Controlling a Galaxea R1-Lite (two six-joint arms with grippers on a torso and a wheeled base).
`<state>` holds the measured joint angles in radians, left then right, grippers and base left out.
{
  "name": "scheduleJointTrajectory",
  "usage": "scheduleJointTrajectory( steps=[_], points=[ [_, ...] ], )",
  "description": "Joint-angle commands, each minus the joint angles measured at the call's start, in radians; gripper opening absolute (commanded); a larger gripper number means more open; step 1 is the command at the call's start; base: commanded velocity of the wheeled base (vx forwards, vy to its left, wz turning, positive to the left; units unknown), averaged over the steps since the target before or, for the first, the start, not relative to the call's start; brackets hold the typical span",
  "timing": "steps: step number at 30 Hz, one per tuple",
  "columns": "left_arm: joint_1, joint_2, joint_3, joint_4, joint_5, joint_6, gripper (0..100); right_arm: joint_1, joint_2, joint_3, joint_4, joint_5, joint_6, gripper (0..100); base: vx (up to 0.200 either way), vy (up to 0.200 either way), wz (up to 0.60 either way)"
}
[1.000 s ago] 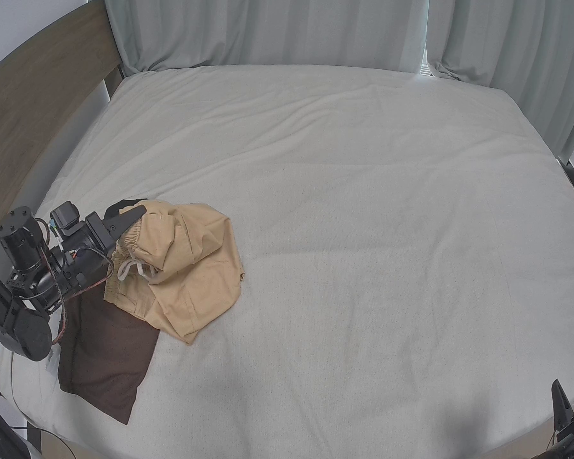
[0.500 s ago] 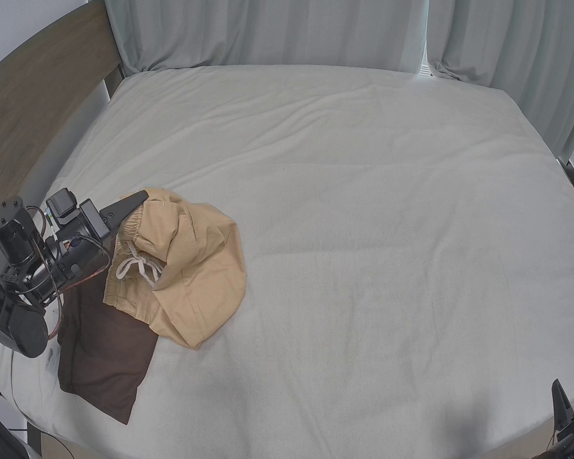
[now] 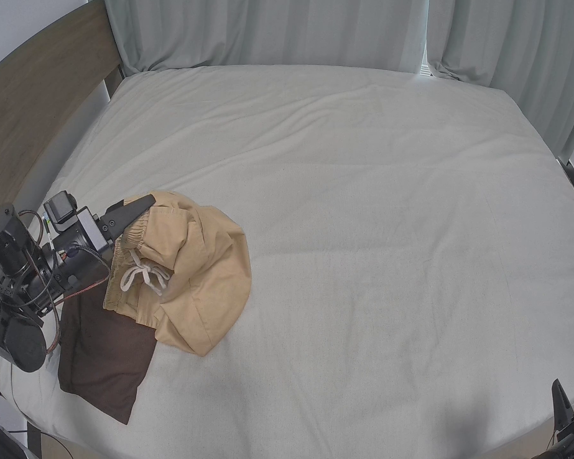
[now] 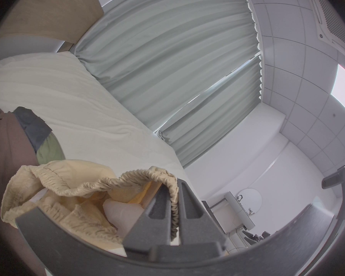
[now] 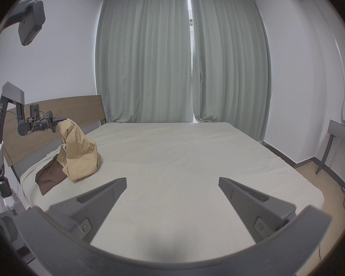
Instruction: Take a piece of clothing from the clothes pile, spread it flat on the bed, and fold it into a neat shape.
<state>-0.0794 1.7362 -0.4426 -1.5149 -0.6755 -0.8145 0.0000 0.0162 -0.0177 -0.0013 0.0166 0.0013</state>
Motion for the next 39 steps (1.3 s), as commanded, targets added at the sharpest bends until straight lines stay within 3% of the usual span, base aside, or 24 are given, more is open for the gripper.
scheduleJointTrajectory(
  steps=[1,10,17,18,24,39],
  points=[
    [-0.039,-0.004,0.019,-0.027,0.005,-0.011,0,0.0,-0.01,0.016,0.0,0.0,0.0,100,0.0,0.0,0.0],
    [-0.094,-0.02,0.019,-0.028,0.033,-0.095,0,0.002,-0.01,0.016,0.0,0.0,0.0,100,0.0,0.0,0.0],
    [-0.204,-0.066,0.005,-0.028,0.186,-0.19,0,0.0,-0.01,0.016,0.0,0.0,0.0,100,0.0,0.0,0.0],
    [-0.247,-0.075,-0.005,-0.028,0.249,-0.218,0,0.0,-0.012,0.016,0.0,0.0,0.002,100,0.0,0.0,0.0],
    [-0.341,-0.076,-0.044,-0.028,0.381,-0.239,0,0.002,-0.012,0.016,0.0,0.0,0.002,100,0.0,0.0,0.0],
    [-0.52,-0.066,-0.051,-0.027,0.475,-0.258,0,0.0,-0.012,0.016,0.0,0.0,0.002,100,0.0,0.0,0.0]
  ],
)
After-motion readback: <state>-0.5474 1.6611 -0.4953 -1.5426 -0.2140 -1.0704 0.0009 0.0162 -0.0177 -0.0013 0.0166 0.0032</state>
